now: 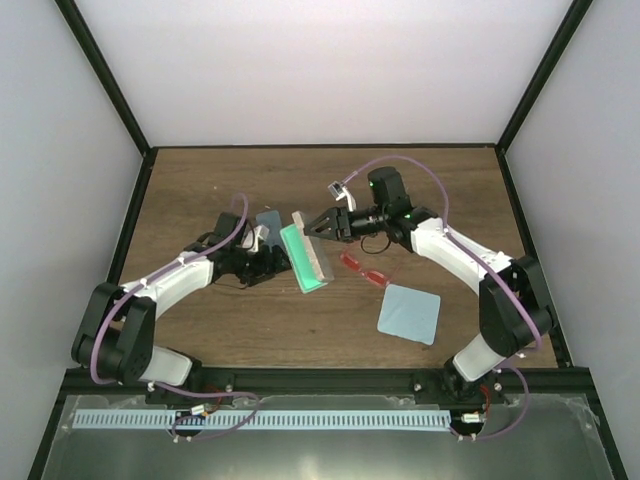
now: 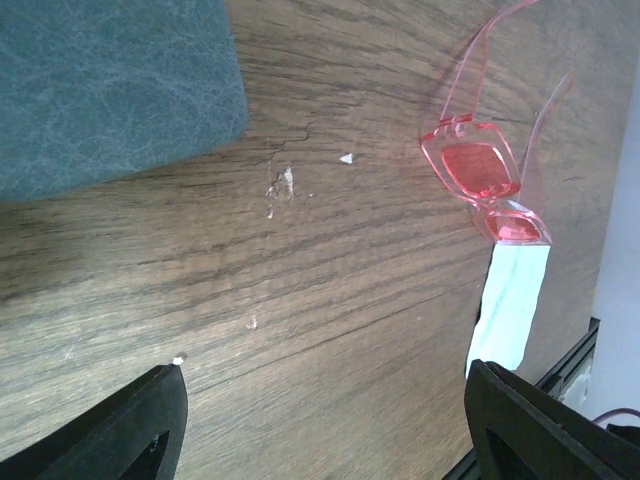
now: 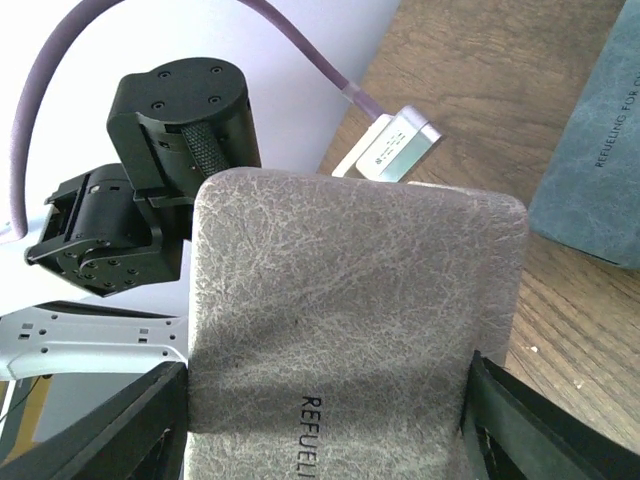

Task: Organize the sunglasses
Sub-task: Open the sunglasses case, then place the sunglasses case at the center of the board.

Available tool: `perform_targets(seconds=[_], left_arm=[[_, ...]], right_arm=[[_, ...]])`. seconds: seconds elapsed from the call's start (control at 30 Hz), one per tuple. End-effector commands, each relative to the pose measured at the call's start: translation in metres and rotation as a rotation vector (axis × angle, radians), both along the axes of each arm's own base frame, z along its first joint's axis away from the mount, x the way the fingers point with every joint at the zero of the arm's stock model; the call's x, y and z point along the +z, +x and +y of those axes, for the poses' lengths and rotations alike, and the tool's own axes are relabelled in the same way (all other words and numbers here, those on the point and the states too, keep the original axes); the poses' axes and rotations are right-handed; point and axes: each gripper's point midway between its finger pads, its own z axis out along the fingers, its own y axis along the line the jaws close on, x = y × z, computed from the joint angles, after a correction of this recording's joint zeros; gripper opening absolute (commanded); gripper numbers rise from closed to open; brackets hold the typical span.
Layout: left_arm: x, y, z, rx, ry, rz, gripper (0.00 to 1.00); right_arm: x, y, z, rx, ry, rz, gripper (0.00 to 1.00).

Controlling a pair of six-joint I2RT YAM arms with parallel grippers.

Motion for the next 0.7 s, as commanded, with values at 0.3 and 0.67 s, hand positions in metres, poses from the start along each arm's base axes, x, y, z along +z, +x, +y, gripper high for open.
perform_targets(seconds=[0.3,0.67], left_arm=[[-0.001,-0.024,0.039,-0.002,0.217,-0.013,0.78],[-0.010,-0.009,0.025,-0.043,0.199,-0.005,0.73]], right_arm=[[-0.062,-0.021,-0.003,0.085,-0.028,0.050,0.32],[-0.133,-0.029,-0.005,0.155,-0.100,0.129,0.42]])
